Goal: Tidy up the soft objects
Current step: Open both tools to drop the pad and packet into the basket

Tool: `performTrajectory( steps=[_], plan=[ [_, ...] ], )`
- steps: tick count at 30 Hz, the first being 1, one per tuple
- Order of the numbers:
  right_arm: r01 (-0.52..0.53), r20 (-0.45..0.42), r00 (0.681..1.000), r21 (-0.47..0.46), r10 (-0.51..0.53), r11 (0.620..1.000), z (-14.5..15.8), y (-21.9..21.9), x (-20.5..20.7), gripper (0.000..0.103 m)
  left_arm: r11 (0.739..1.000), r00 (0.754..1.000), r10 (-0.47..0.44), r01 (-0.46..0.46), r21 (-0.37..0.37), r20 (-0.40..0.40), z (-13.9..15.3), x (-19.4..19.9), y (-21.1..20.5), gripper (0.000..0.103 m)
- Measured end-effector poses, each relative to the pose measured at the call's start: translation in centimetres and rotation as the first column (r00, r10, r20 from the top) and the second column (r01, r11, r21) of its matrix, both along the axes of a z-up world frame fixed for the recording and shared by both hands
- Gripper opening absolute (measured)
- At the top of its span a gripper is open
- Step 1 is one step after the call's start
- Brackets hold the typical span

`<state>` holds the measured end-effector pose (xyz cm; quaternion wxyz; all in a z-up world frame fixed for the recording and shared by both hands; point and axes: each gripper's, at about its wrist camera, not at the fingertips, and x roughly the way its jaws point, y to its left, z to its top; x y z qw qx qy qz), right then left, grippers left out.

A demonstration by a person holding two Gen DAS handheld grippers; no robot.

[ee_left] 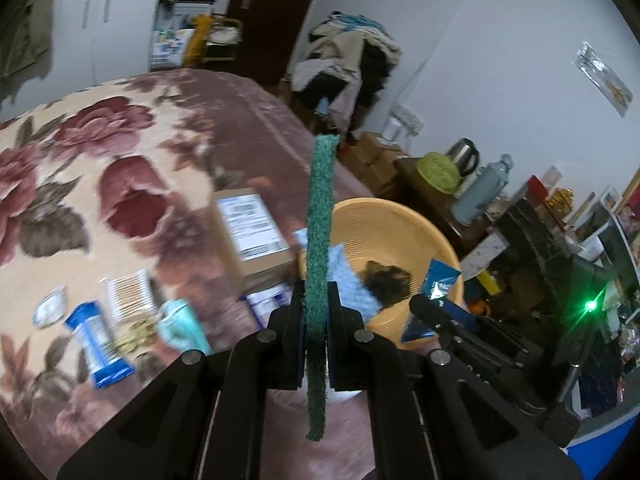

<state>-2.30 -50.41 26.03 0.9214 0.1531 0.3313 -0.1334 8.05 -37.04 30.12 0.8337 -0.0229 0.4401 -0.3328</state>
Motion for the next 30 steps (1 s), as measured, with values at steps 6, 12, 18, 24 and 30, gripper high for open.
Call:
performTrajectory(
  steps=[6,12,18,24,30],
  plan=[
    [0.077,-0.009,0.997,0.015,-0.077,0.997,-0.2,-5.1,0.3,0.026,0.995,0.993,-0.103,0.103,-0.004,-0.053,-2.0,1.9,-7.6,0.006],
    [0.121,-0.046,0.992,0.047,-0.119,0.992,-1.8,-9.0,0.7,0.027,0.988,0.983,-0.146,0.150,0.029,-0.108,-5.8,3.5,-13.4,0.008],
    [0.164,-0.074,0.985,0.102,-0.157,0.981,-3.6,-12.0,0.6,0.027,0.987,0.979,-0.153,0.159,0.032,-0.134,-7.9,4.0,-16.1,0.075],
    [0.191,-0.093,0.979,0.098,-0.182,0.977,-4.2,-12.9,0.7,0.050,0.986,0.987,-0.140,0.146,0.080,-0.080,-7.7,3.7,-16.0,0.102],
    [0.199,-0.088,0.978,0.095,-0.191,0.975,-4.4,-12.5,0.5,0.097,0.983,0.993,-0.107,0.099,0.154,0.046,-6.2,2.8,-13.9,0.103]
  ],
)
